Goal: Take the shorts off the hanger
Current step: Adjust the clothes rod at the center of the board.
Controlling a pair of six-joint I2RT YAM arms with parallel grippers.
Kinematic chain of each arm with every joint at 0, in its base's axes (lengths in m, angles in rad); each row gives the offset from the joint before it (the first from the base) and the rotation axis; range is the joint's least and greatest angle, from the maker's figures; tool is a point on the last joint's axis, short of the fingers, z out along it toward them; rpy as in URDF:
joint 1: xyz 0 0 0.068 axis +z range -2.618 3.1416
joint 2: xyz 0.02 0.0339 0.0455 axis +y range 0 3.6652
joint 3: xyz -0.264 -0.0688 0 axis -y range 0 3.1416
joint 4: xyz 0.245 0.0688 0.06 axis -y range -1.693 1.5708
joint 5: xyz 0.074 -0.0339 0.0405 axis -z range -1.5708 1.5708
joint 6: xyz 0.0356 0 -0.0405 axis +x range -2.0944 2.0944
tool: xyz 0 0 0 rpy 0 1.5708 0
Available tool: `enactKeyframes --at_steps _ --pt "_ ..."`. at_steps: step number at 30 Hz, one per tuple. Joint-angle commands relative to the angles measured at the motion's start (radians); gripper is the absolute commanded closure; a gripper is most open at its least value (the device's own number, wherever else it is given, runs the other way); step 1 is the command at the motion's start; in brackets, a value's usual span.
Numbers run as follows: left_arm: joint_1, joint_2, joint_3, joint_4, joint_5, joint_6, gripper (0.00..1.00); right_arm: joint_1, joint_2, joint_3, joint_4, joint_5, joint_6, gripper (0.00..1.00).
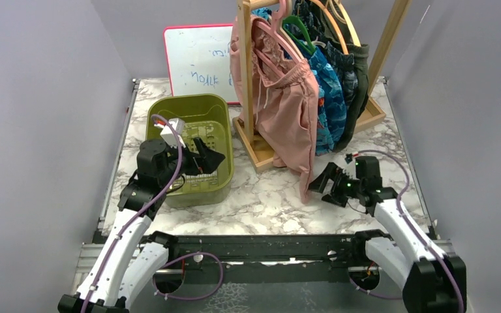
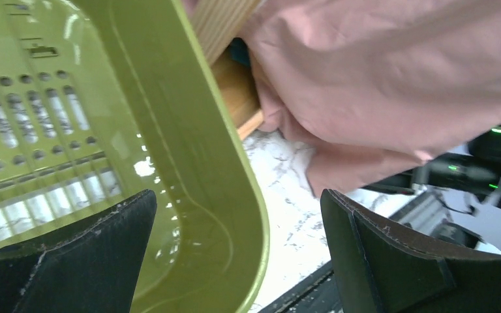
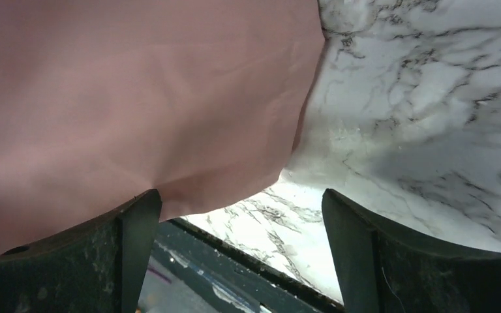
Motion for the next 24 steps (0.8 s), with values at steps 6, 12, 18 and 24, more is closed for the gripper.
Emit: enactKeyframes --at_steps 6,12,18,24 --pt "-0.015 -0.004 -0.033 0.13 0.216 -0.068 0.01 0.049 0.438 -0.058 0.711 -0.225 0.198 0.19" --pt "-0.019 -0.018 -0.059 0.144 0.237 -0.073 0.01 0.181 0.68 0.029 0.96 -0.075 0.288 0.22" --pt "-0.022 -0.026 -0.072 0.15 0.234 -0.082 0.01 0.23 0.917 0.074 1.308 0.05 0.431 0.28" --pt "-0.023 -0.044 -0.087 0.151 0.218 -0.092 0.02 0.293 1.105 0.191 1.419 0.095 0.484 0.36"
